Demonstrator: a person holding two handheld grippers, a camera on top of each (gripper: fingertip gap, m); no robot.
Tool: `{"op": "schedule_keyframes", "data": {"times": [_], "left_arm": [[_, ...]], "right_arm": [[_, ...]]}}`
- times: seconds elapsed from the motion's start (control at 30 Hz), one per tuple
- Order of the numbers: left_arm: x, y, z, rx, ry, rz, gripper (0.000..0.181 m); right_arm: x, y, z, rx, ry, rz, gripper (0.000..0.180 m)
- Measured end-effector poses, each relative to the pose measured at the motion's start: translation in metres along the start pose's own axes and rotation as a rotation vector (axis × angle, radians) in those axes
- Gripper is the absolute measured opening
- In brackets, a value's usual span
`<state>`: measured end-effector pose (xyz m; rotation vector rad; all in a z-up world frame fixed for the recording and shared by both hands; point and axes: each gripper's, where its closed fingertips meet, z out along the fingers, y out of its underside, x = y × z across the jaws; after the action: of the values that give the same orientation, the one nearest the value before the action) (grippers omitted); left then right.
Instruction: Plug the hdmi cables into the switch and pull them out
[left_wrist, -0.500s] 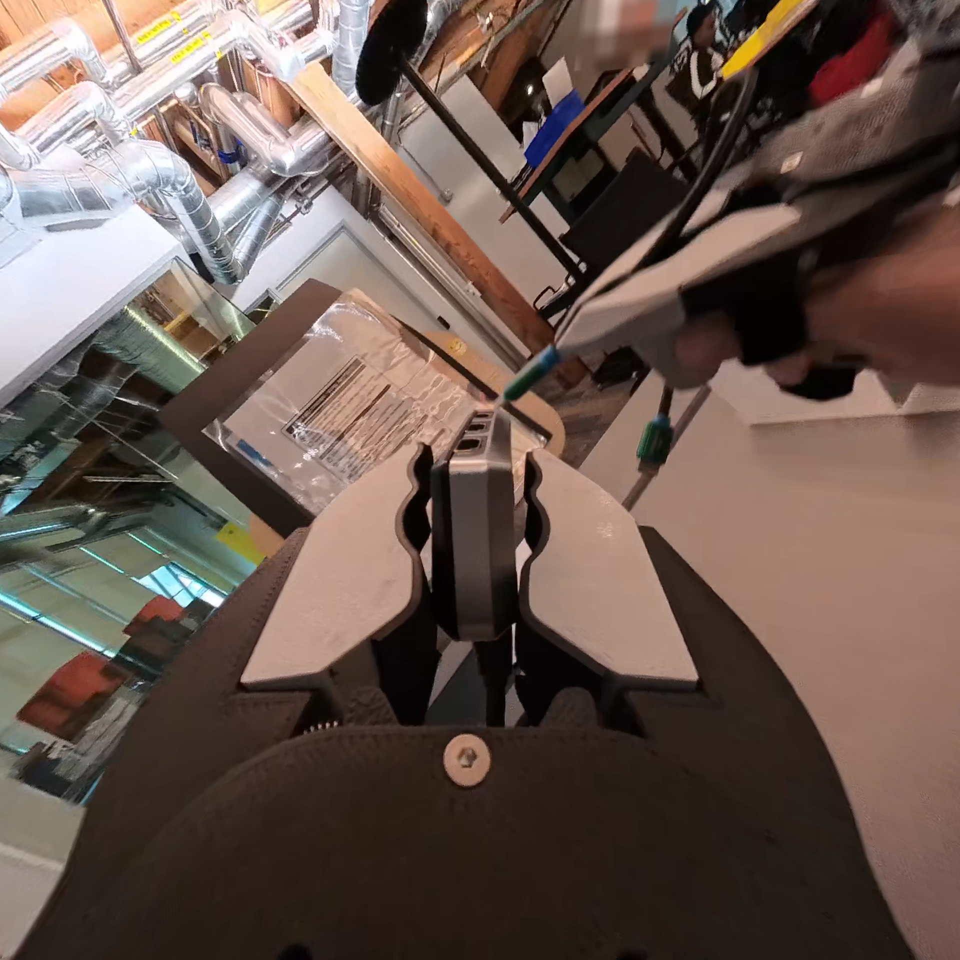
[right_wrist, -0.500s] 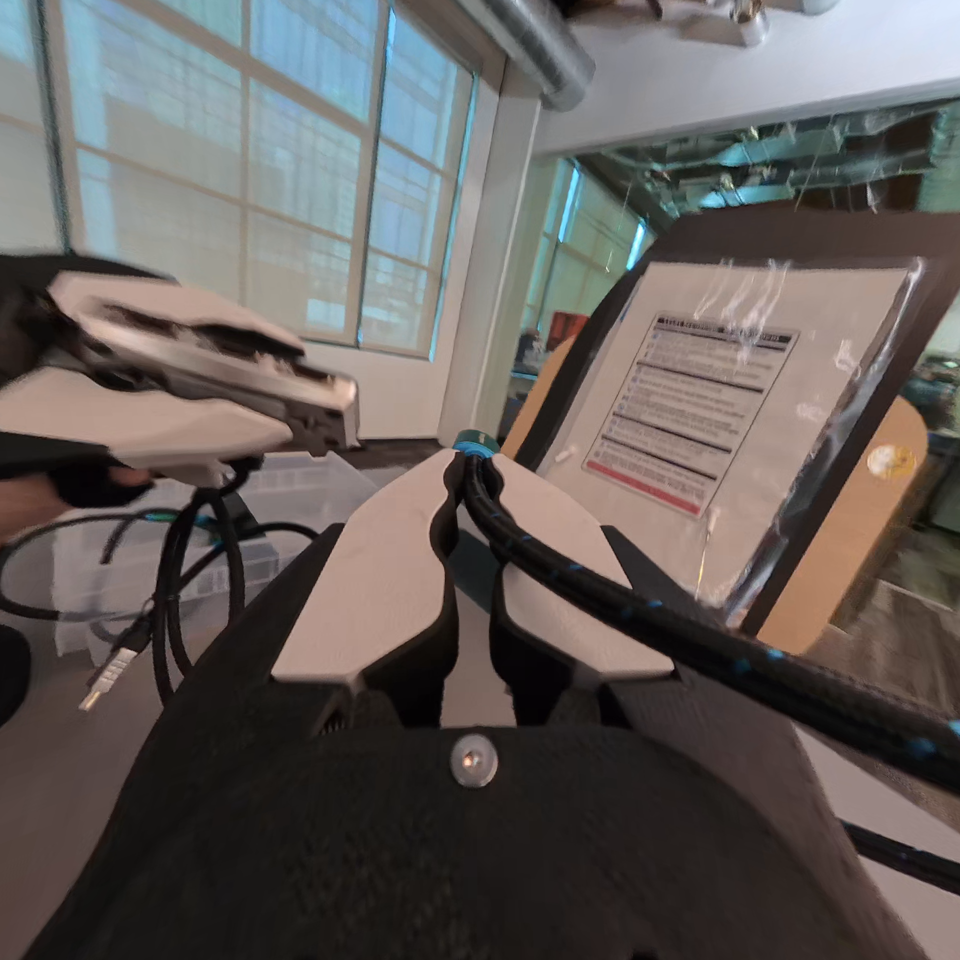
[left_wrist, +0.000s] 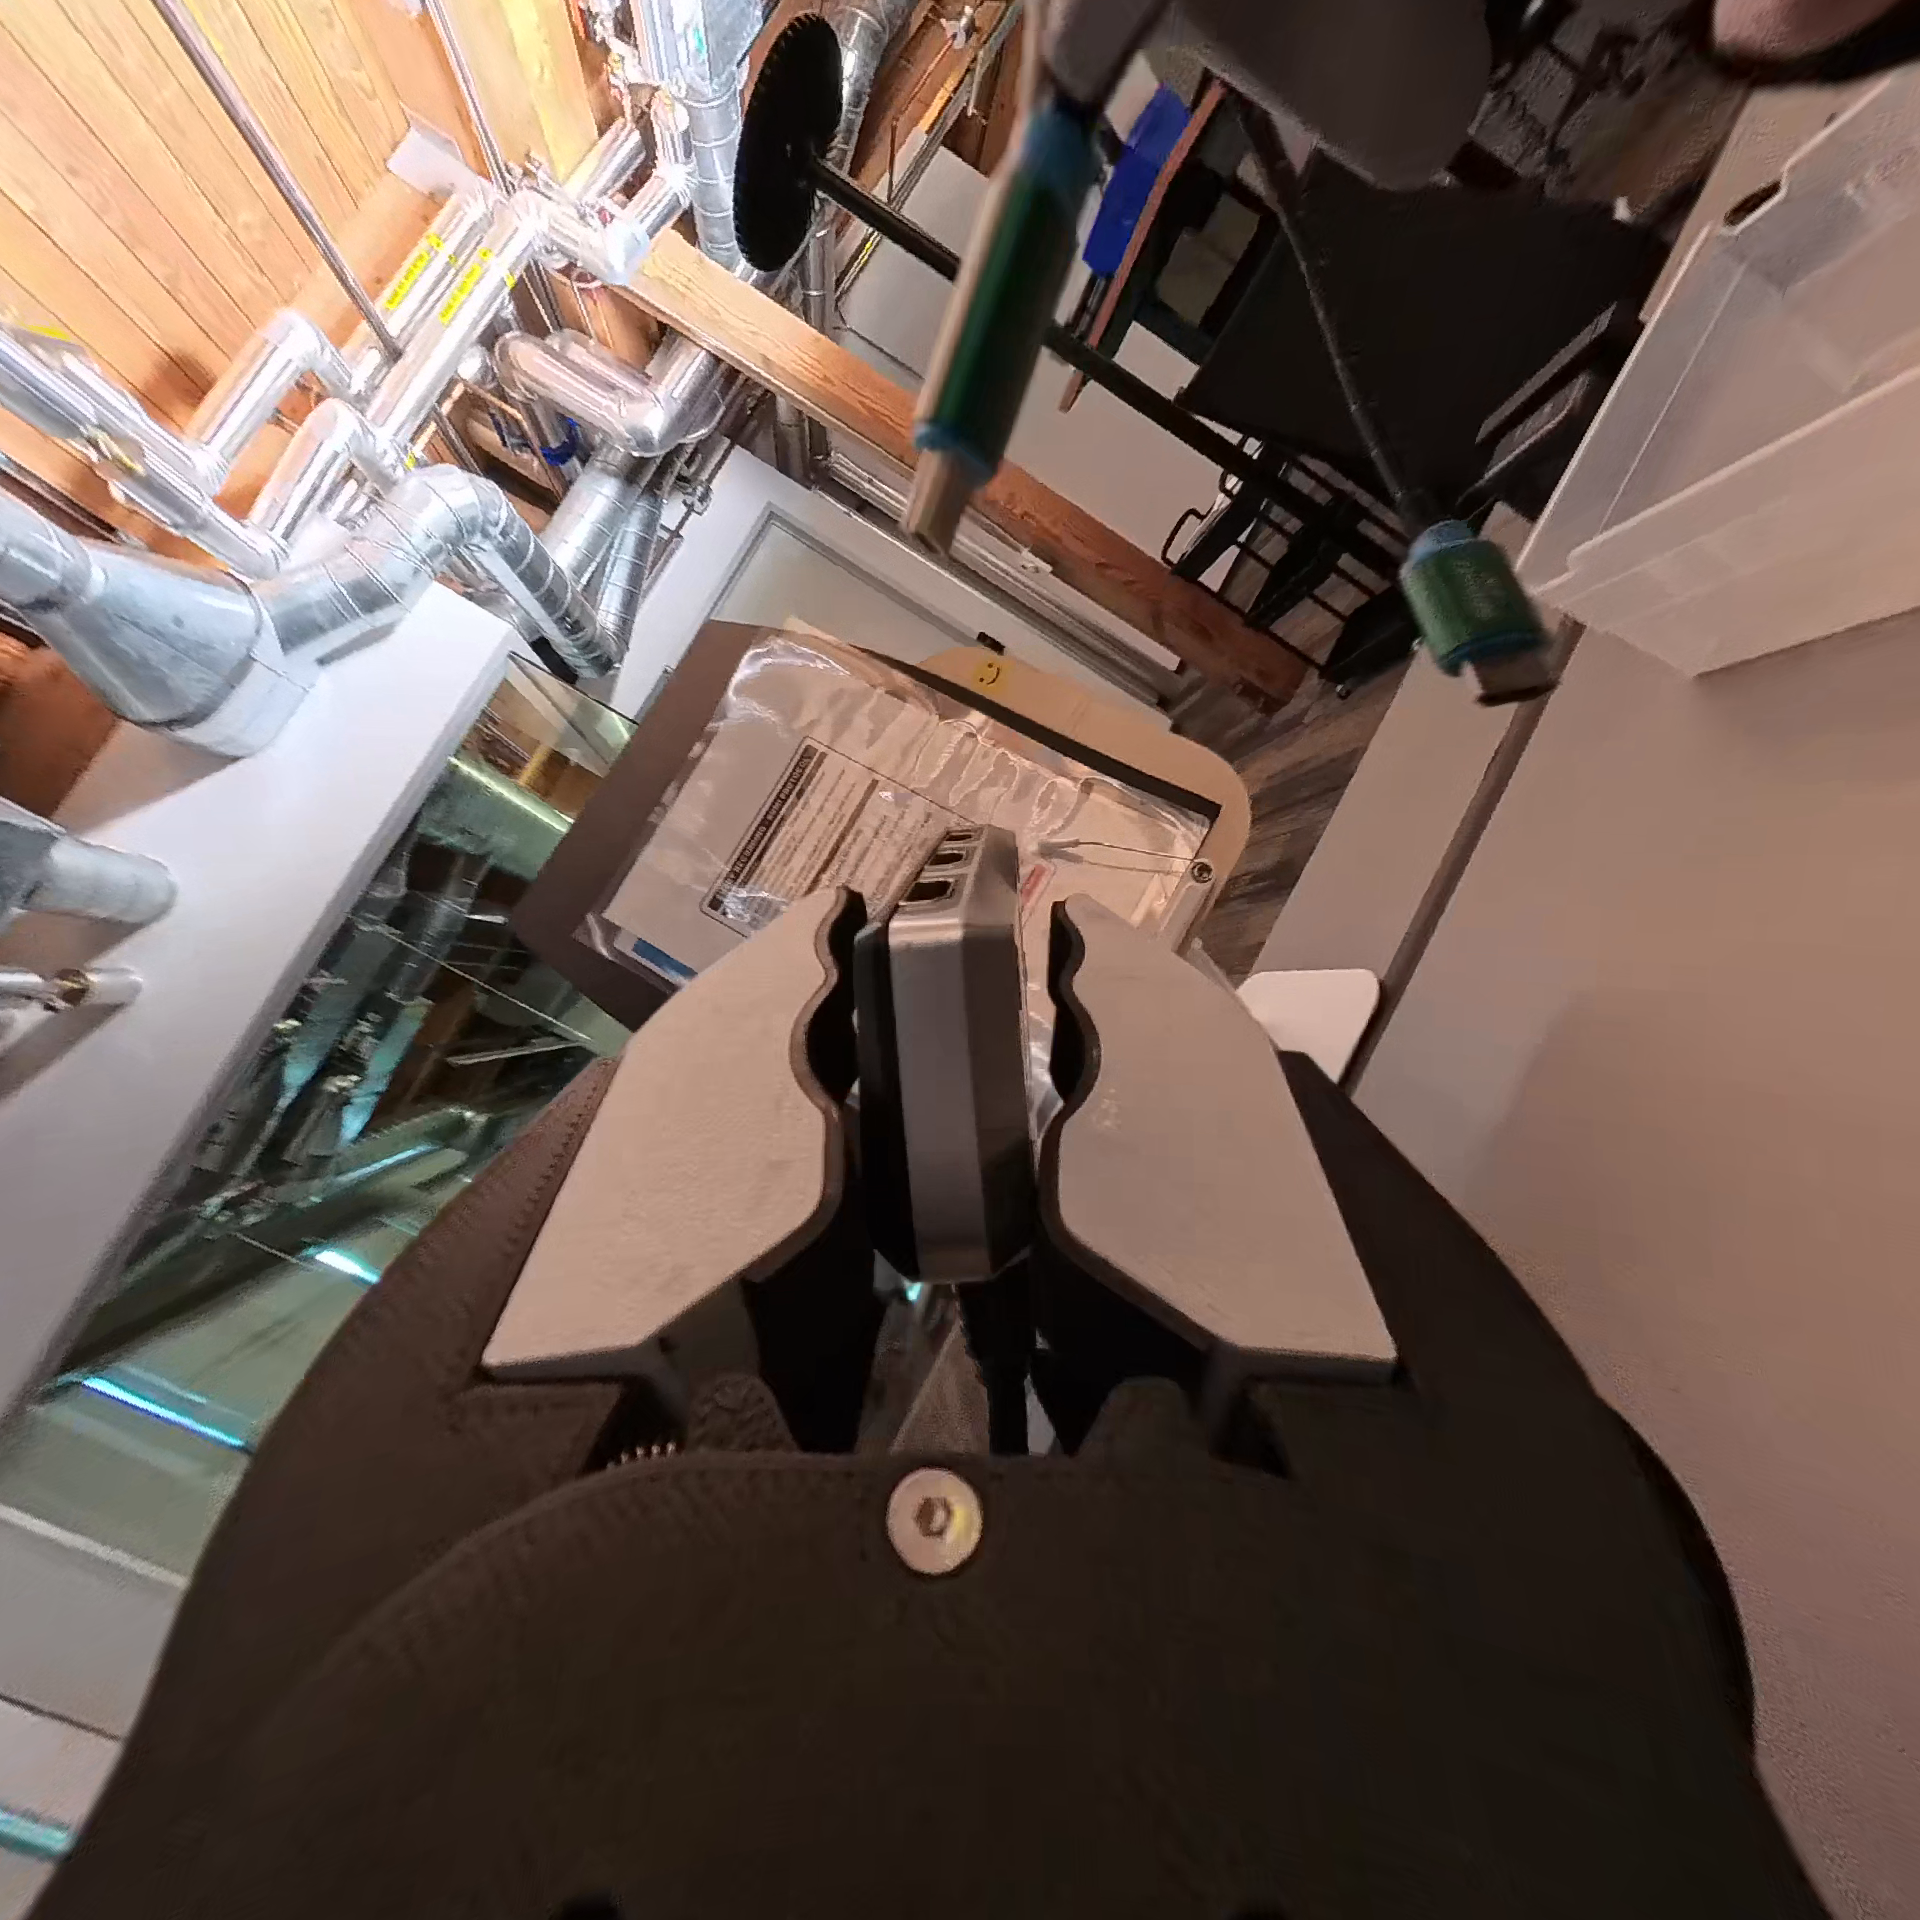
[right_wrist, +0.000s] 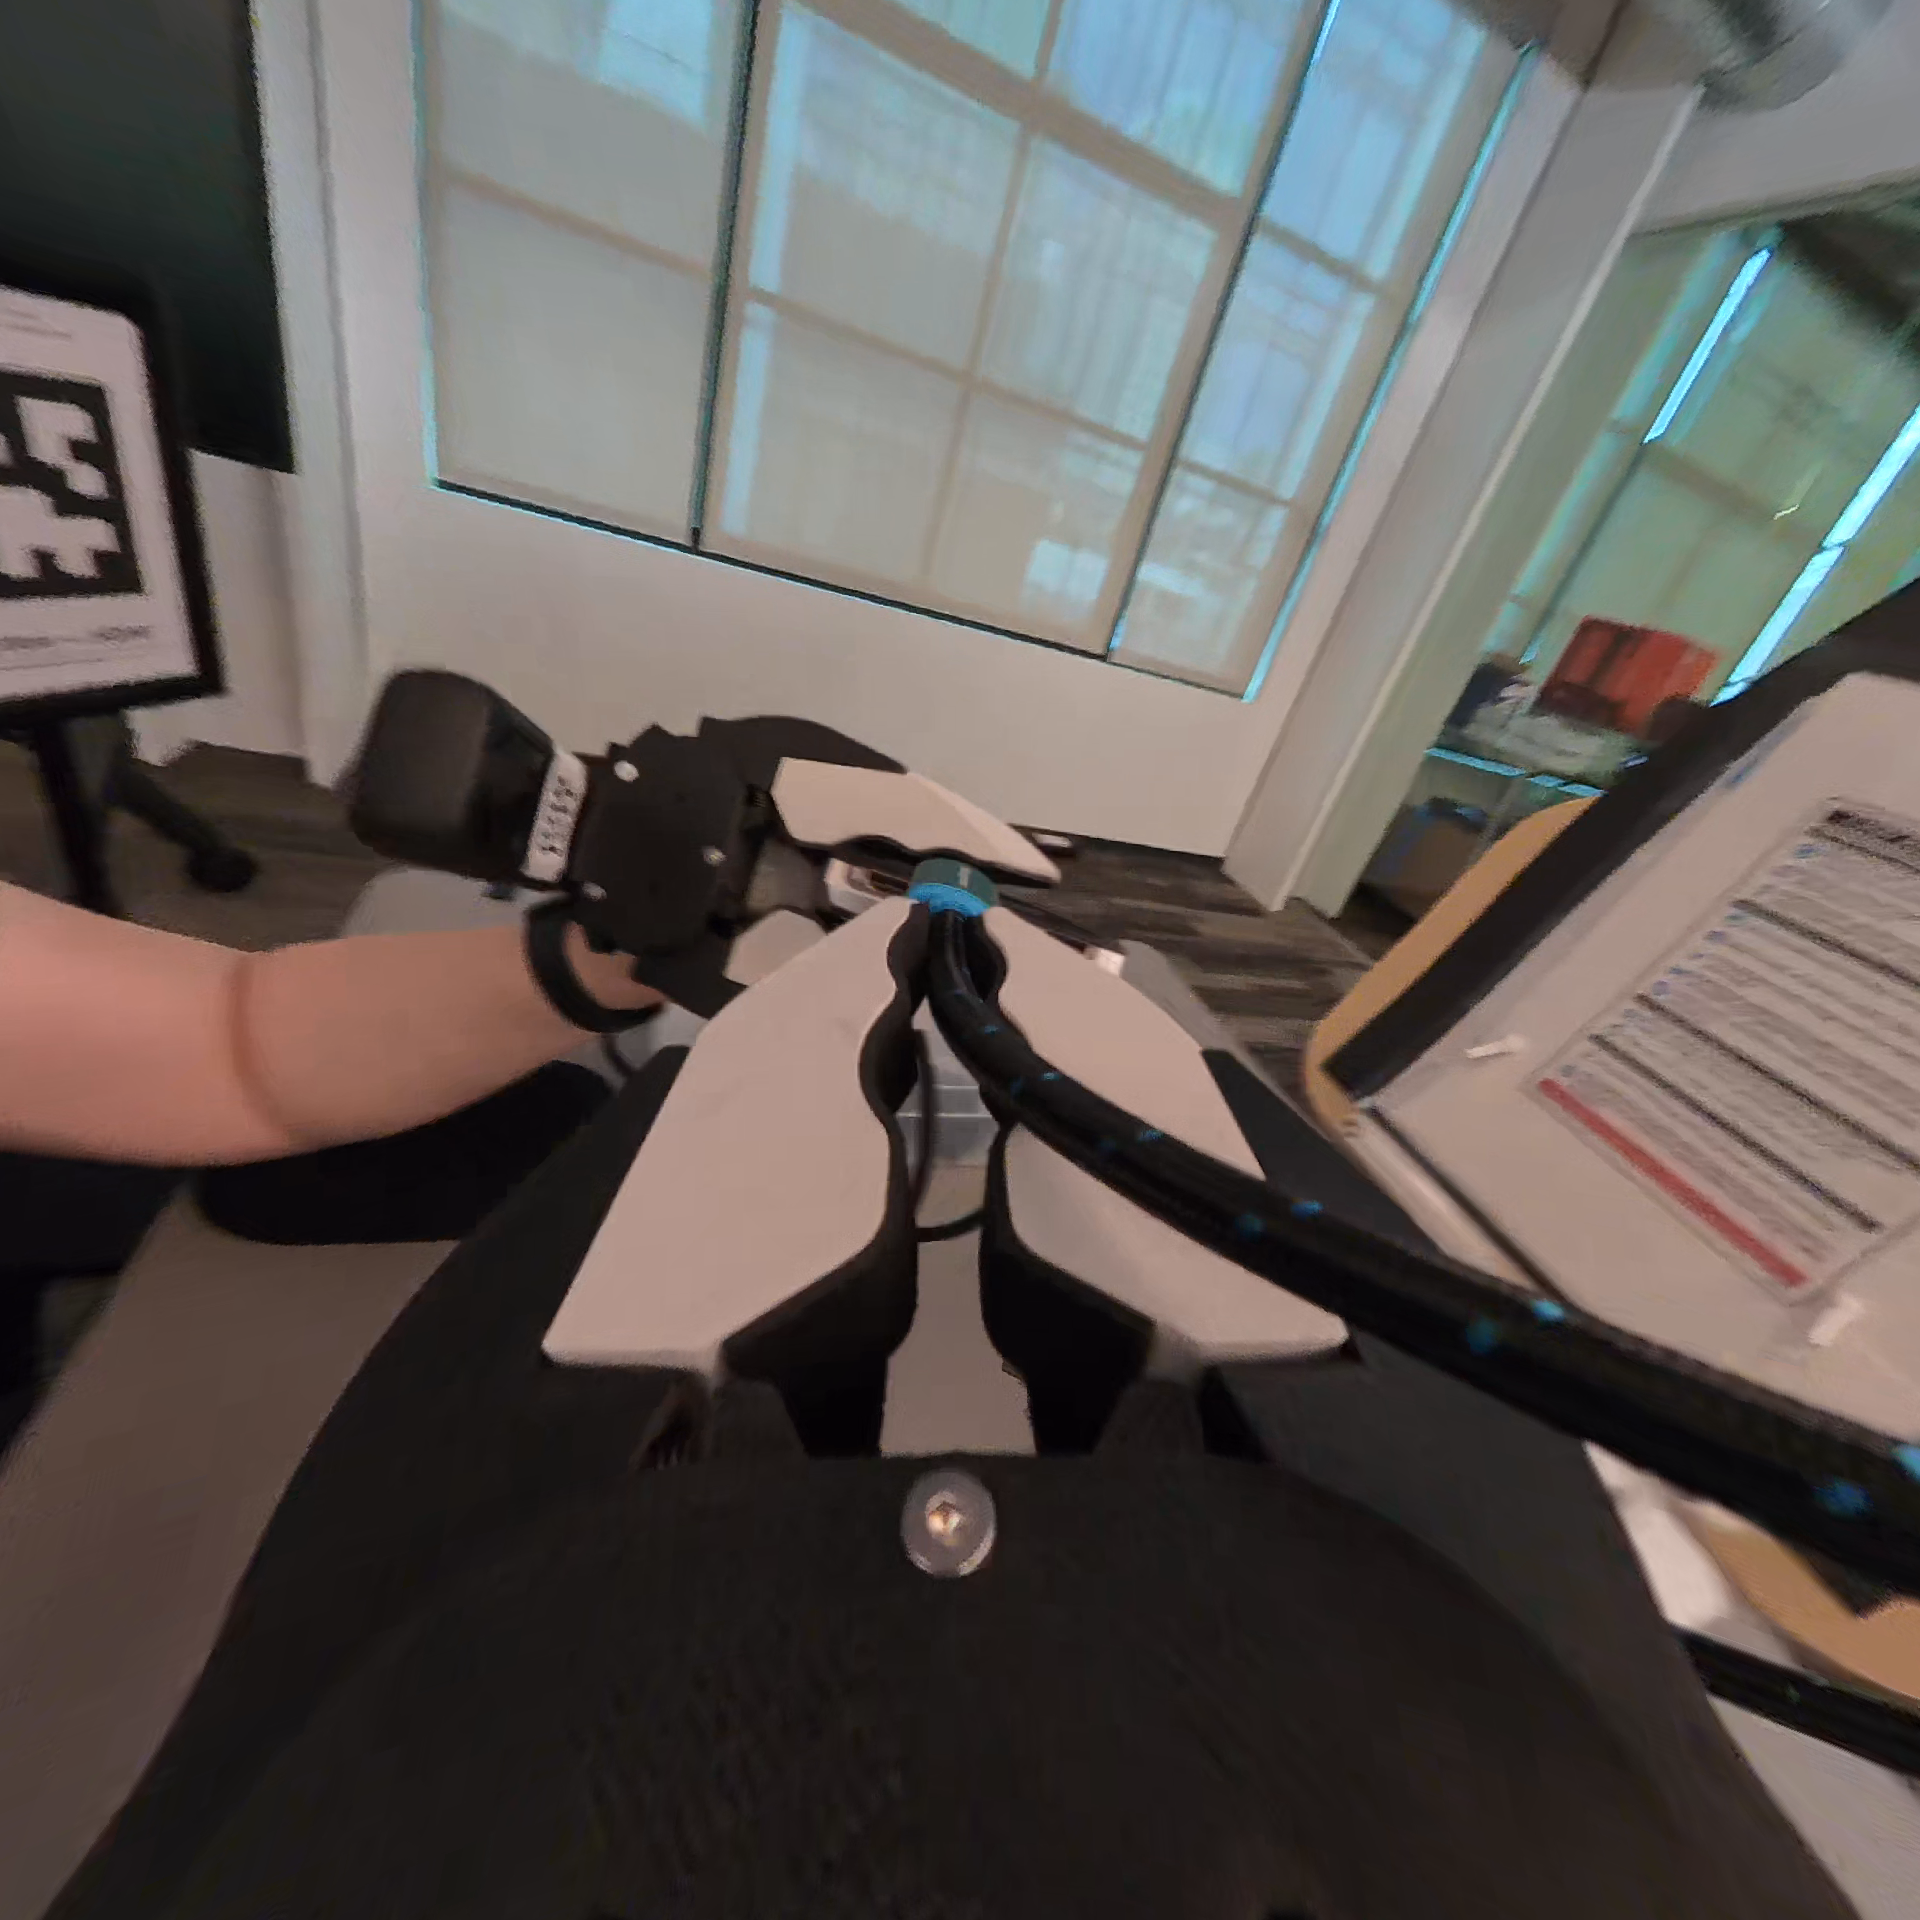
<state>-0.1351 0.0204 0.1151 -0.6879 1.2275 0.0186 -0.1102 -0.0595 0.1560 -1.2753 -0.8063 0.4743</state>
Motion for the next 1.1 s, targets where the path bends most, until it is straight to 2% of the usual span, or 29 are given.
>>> {"op": "schedule_keyframes", "data": {"times": [0.03,0.23,0.6,0.87,1.1], "left_arm": [[0.000,-0.002,-0.001,0.003,-0.005,0.021,0.034],[-0.001,-0.011,-0.005,0.025,-0.018,0.083,0.034],[-0.002,-0.021,-0.010,0.099,0.001,0.012,0.033],[0.003,-0.049,-0.021,0.216,0.039,-0.024,0.033],[0.006,-0.061,-0.027,0.261,0.048,-0.024,0.033]], "right_arm": [[-0.005,-0.003,0.000,0.012,-0.037,0.047,0.005],[-0.022,-0.007,0.002,0.041,-0.192,0.220,0.006],[-0.018,-0.001,0.003,0.040,-0.239,0.335,0.006],[-0.028,-0.010,-0.016,0.172,-0.540,0.570,0.006],[-0.034,-0.016,-0.021,0.194,-0.585,0.554,0.007]]}}
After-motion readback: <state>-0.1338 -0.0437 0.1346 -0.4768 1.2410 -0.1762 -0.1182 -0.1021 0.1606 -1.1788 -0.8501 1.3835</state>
